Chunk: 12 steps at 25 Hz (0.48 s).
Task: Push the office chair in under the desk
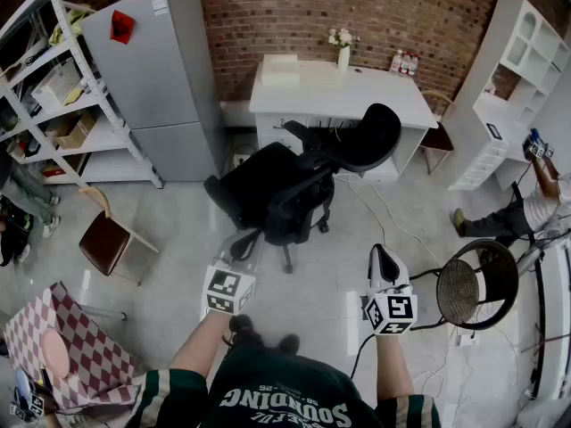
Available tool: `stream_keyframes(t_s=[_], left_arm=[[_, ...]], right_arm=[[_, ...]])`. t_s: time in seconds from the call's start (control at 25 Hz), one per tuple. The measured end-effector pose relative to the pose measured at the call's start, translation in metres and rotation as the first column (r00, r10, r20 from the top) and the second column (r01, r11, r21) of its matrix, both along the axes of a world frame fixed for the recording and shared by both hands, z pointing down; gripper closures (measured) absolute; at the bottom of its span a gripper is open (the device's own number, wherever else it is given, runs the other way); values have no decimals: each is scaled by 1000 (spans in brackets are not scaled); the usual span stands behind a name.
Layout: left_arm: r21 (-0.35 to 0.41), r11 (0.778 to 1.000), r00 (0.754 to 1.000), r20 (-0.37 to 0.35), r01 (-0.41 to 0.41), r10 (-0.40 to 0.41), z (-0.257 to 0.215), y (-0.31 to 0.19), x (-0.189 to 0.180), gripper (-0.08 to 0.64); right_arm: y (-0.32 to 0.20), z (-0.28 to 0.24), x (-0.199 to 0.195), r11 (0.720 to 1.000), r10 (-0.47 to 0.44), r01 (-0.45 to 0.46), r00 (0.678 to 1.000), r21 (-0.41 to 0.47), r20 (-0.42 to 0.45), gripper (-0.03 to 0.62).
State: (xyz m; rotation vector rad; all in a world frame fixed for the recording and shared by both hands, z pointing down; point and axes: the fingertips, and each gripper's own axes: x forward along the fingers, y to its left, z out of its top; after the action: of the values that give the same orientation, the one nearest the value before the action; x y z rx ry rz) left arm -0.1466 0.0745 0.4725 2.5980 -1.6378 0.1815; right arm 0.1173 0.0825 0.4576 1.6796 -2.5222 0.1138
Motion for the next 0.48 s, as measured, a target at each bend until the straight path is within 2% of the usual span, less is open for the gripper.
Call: stream_keyframes(t_s=[0.2,0.48], left_arm=[[2,1000,1000,1,0,0,0,-2,3,549],[-6,1000,1000,0,-5,5,4,-3,7,549]], right_arm=[[-2,-2,-2,999,-31,30,999,18,35,591],[-4,1,-5,998,-57,57,998,7,25,591]])
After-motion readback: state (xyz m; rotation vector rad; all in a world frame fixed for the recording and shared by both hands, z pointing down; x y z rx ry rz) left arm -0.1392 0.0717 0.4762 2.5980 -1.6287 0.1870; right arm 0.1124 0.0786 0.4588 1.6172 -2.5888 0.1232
